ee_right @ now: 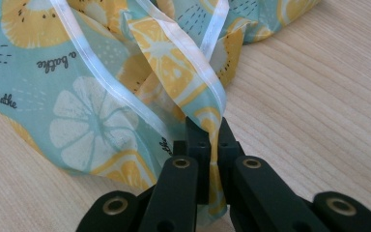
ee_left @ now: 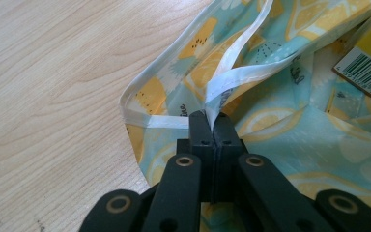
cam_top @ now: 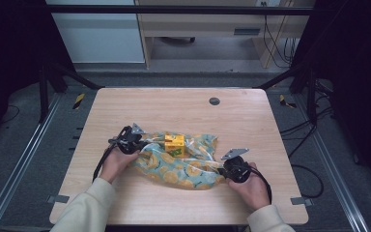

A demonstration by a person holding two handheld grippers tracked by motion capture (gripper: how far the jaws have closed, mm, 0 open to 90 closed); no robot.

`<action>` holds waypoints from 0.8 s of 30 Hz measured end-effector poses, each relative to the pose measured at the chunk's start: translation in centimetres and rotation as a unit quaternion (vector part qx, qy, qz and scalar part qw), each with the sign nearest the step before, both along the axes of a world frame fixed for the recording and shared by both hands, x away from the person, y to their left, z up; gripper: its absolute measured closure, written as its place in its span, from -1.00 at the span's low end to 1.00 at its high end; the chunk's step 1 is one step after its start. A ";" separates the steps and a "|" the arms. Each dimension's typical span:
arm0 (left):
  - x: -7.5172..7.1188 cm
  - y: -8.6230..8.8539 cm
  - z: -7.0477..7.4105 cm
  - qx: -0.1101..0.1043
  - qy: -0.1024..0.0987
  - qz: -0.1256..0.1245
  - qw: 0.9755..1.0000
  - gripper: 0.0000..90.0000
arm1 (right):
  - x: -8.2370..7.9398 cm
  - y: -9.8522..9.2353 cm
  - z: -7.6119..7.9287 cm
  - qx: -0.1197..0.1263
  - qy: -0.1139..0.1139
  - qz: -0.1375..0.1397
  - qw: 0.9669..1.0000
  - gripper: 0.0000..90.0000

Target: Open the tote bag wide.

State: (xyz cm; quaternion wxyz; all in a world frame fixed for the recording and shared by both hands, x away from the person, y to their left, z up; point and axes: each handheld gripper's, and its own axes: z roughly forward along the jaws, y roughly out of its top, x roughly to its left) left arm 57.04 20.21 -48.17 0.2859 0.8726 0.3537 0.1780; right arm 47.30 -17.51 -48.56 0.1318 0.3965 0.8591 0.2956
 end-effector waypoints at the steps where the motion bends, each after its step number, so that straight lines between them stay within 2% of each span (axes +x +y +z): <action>1: 0.0 0.0 0.0 0.001 0.002 0.000 1.000 1.00 | 0.0 0.0 0.0 0.000 0.000 -0.001 1.000 0.99; 18: 0.0 0.0 -0.2 0.009 0.002 0.000 1.000 0.99 | 0.0 0.1 -0.1 -0.006 -0.002 0.003 1.000 0.99; 20: -0.1 0.0 0.0 0.010 -0.004 0.003 1.000 0.93 | 0.0 0.1 0.0 -0.003 -0.008 0.003 1.000 0.95; 23: -0.4 0.3 0.6 0.002 -0.015 0.010 1.000 0.75 | -0.2 0.1 0.2 0.006 -0.016 0.003 1.000 0.73; 24: -0.4 0.4 0.8 -0.001 -0.020 0.013 1.000 0.64 | -0.2 0.1 0.3 0.008 -0.024 0.005 1.000 0.65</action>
